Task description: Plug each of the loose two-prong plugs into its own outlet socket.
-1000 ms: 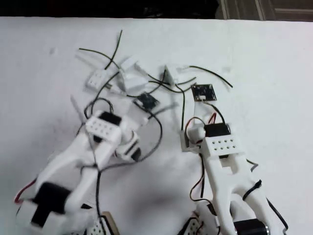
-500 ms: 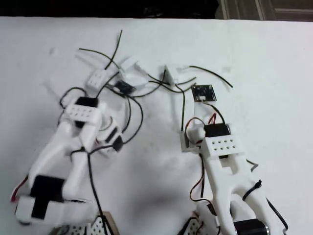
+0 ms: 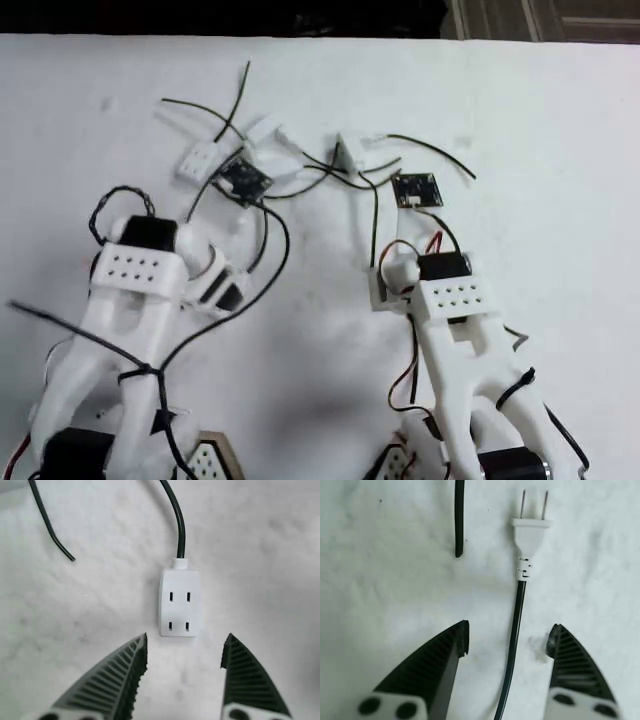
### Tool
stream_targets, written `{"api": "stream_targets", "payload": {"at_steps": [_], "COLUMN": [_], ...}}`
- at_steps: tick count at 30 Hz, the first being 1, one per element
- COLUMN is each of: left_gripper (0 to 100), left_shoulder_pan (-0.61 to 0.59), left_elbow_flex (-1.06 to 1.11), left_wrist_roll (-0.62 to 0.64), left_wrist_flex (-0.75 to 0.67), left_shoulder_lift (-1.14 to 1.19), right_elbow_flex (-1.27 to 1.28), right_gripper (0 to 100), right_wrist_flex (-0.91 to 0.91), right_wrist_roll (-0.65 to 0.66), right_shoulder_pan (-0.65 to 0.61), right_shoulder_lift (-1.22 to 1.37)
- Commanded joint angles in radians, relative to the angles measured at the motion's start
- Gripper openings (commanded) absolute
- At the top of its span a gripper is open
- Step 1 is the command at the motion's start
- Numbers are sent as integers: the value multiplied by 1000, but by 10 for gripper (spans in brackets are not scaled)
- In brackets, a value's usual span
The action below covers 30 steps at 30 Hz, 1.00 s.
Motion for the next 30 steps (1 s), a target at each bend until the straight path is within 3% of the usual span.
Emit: {"api": "stream_targets", "payload": {"at_steps": [1, 4, 13, 18, 24, 28, 30], "left_gripper": [242, 221, 264, 264, 264, 264, 264], "left_shoulder_pan": [-65, -117, -271, -331, -346, -346, -346], "left_elbow_flex": [72, 181, 479, 540, 631, 631, 632], "left_wrist_roll": [14, 60, 58, -20, -32, -32, -32], "left_wrist_flex": [-92, -178, -299, -301, -399, -402, -400], "left_shoulder_lift": [-96, -217, -506, -539, -544, -544, -544], "right_elbow_flex": [-12, -14, -144, -269, -390, -404, -404], "right_gripper": [250, 250, 250, 248, 248, 241, 187], "right_wrist_flex": [-12, -12, -5, -12, -22, -113, -168], "right_wrist_roll": [40, 120, 117, 120, 120, 118, 118], "right_shoulder_pan": [5, 5, 7, 56, 76, 73, 73], "right_shoulder_lift": [-36, -36, 93, 278, 473, 610, 659]}}
